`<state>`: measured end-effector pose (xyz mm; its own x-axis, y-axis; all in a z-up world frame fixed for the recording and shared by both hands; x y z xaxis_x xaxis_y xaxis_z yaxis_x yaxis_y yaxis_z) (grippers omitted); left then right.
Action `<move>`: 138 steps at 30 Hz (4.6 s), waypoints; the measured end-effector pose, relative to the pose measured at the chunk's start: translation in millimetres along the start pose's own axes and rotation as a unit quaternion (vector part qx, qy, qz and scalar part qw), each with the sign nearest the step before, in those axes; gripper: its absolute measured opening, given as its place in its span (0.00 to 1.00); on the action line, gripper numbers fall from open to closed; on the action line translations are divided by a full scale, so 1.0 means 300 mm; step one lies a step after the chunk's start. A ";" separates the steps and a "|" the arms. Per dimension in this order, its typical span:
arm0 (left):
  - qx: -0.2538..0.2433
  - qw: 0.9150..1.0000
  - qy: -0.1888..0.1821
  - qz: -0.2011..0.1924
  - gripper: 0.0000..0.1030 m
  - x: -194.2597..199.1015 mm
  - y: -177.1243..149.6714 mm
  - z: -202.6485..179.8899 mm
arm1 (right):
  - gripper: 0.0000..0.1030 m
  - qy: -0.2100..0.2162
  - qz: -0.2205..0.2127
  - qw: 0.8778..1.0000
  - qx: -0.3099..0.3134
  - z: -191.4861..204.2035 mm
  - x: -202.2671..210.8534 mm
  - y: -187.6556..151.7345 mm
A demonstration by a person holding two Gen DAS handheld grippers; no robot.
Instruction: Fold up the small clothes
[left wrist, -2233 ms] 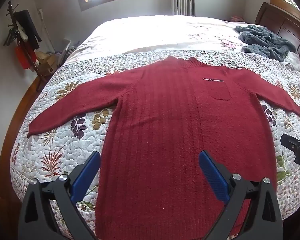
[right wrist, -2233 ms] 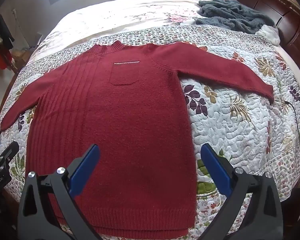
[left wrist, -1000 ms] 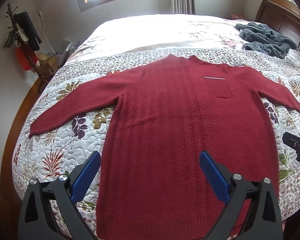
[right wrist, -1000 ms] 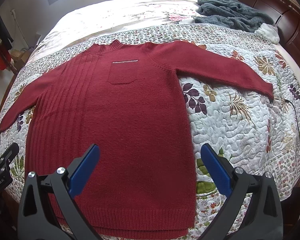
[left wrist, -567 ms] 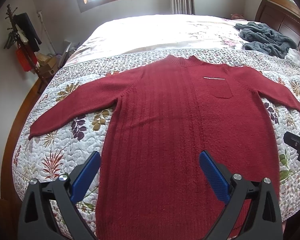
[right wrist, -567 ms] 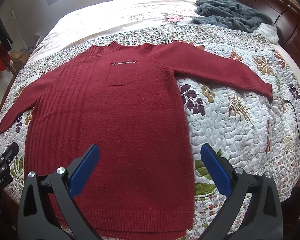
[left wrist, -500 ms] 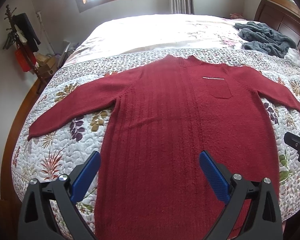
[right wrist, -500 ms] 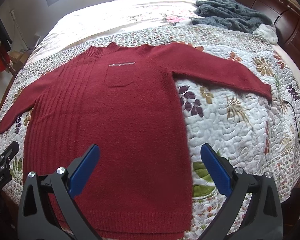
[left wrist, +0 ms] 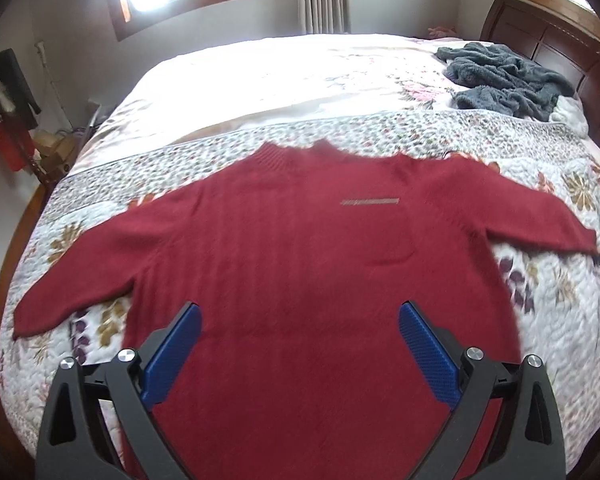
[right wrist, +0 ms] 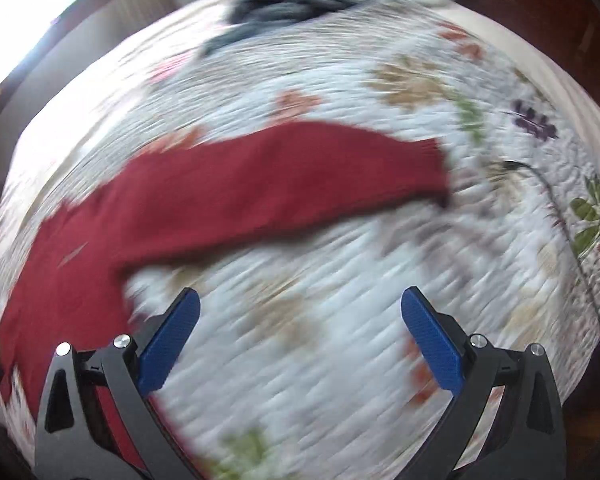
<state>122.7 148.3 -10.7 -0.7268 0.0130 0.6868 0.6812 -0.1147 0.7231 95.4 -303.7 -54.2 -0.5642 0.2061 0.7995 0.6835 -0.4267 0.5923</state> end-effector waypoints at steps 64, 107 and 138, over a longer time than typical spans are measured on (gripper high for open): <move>0.096 0.993 0.030 0.063 0.96 -0.234 -0.019 0.405 | 0.14 0.234 0.047 0.943 0.232 1.083 -0.184 -0.153; 0.231 0.962 -0.138 0.057 0.18 -0.427 0.156 0.206 | 0.29 0.296 0.051 0.951 0.068 0.523 -0.058 -0.106; 0.179 0.983 -0.014 0.034 0.37 -0.456 0.109 0.587 | 0.34 0.279 0.091 0.949 0.111 0.856 -0.194 -0.069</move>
<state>259.8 317.8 -68.0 -0.6792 0.0447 0.7326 0.7190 0.2413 0.6518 233.0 -80.5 -87.3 -0.5431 -0.3789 0.7493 0.8387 -0.2019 0.5059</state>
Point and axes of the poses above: each gripper's, at about its wrist camera, not at the fingertips, and x roughly against the way its jaws point, z to its left, y to its top, the point moved 2 cm from there along -x, roughly the way its jaws point, and after that the axes turned 12 degrees about -z, right-handed, at the moved point
